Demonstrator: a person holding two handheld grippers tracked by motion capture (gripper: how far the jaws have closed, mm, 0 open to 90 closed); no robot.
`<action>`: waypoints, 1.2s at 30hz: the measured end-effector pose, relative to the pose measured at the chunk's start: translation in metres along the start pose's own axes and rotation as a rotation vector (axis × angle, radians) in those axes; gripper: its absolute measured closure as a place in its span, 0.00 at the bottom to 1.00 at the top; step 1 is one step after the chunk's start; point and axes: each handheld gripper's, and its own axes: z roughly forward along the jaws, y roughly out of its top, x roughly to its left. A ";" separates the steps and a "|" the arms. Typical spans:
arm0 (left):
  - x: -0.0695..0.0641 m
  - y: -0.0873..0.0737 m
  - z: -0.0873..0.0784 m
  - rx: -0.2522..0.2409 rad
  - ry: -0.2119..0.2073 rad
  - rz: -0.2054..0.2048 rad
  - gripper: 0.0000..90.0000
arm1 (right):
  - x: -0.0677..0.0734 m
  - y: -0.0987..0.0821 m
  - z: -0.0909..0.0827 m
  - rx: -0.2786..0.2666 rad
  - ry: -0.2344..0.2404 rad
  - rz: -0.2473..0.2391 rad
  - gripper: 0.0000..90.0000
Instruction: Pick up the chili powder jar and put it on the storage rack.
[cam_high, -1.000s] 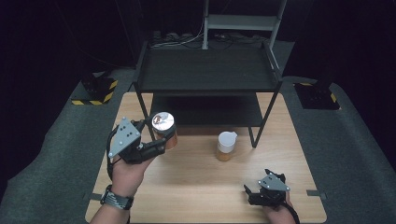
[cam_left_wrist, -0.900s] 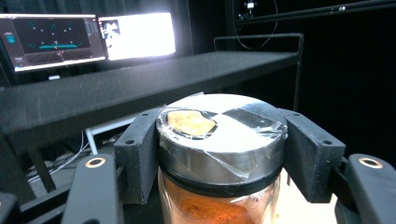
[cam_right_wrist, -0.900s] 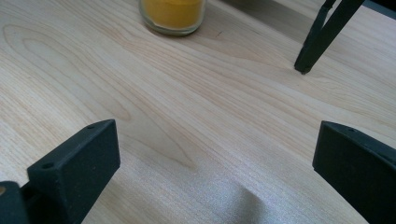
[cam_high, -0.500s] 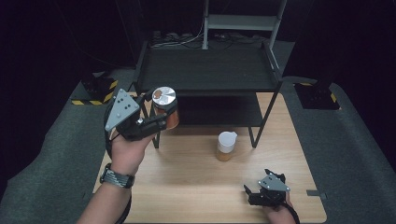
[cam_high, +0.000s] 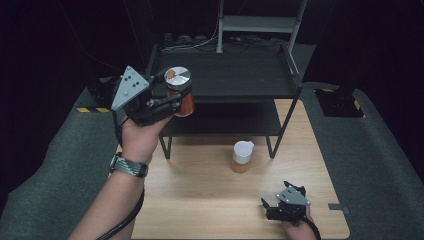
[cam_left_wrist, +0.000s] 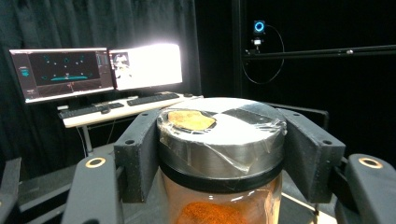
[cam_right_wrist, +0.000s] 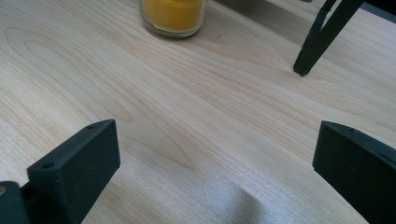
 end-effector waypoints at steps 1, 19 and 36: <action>0.001 0.001 0.004 -0.001 0.001 -0.002 0.38 | 0.000 0.000 0.000 0.000 0.000 0.000 0.00; 0.004 0.009 0.061 0.003 0.016 -0.008 0.38 | 0.000 0.000 0.000 -0.001 0.005 -0.001 0.00; 0.002 0.002 0.089 0.010 0.072 -0.018 0.38 | -0.001 -0.001 0.000 -0.007 0.009 -0.003 0.00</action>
